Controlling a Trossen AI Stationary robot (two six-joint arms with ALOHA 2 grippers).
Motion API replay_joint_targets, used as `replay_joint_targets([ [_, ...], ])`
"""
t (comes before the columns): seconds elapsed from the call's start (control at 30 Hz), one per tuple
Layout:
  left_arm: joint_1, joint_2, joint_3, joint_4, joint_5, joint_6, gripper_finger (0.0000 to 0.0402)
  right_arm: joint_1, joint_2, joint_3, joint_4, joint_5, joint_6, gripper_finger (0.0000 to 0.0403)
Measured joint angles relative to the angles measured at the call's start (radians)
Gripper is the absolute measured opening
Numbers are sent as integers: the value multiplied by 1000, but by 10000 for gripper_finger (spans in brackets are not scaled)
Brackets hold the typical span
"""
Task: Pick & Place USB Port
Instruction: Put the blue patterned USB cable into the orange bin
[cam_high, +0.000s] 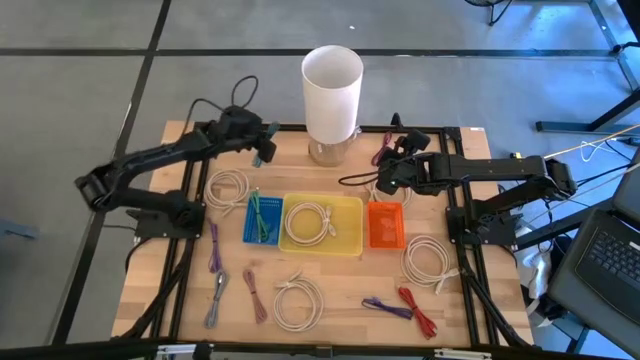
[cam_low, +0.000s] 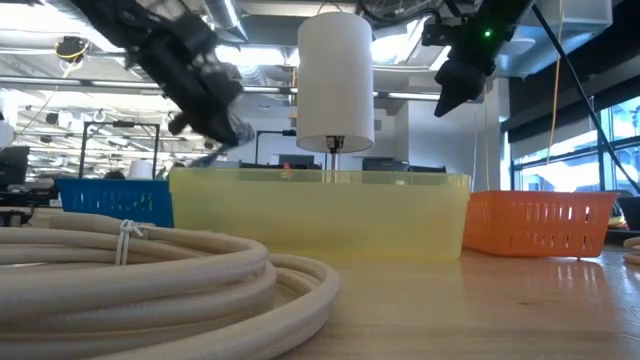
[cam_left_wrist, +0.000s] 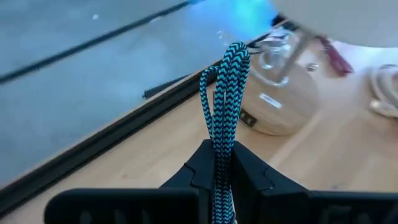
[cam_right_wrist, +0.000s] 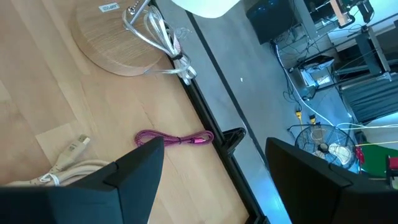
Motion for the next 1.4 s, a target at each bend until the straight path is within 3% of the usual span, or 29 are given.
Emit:
replay_joint_targets([
  [0.17, -50, -165, -111, 121, 89, 44, 19, 0, 0, 0, 3, 0, 23, 283],
  [0.37, -124, -254, -303, 676, 418, 12, 19, 0, 0, 0, 127, -30, 11, 283],
  [0.47, -167, -239, -354, 901, 483, -20, 19, 1, 0, 0, 226, -162, -35, 283],
  [0.77, -328, -116, -365, 1265, 481, 38, 19, 5, 0, 0, 603, -663, -139, 283],
  [0.93, -365, -29, -333, 1323, 475, 64, 19, 23, 0, 0, 738, -765, -174, 283],
  [1.1, -383, 89, -202, 1324, 482, 112, 19, 36, 0, 0, 787, -775, -195, 283],
  [1.27, -394, 228, -56, 1314, 582, 139, 19, 35, 1, 0, 788, -775, -195, 283],
  [1.4, -398, 324, 33, 1313, 593, 134, 19, 35, 1, 0, 787, -775, -195, 283],
])
